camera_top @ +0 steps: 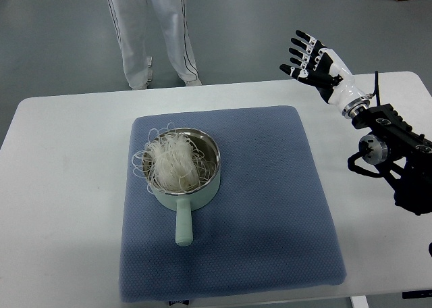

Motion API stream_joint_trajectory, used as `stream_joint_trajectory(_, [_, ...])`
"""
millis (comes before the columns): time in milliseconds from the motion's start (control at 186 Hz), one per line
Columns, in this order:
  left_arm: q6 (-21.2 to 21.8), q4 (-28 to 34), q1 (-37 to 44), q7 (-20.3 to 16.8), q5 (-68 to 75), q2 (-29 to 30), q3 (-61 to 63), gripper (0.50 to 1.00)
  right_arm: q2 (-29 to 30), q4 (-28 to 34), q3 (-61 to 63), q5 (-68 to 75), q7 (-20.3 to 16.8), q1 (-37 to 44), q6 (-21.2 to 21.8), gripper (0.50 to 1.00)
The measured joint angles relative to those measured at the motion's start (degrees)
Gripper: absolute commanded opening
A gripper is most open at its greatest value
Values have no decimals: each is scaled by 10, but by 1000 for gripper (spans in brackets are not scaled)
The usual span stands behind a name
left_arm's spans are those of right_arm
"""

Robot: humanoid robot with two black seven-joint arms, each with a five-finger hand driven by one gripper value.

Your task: Put vermicelli into pot with right hand

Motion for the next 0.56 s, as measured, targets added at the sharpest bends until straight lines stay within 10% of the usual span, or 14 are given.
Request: stream_joint_trajectory(558, [0,0,0,0,0,0,0,1000,15,-3,0,90,4,-31,-56,915])
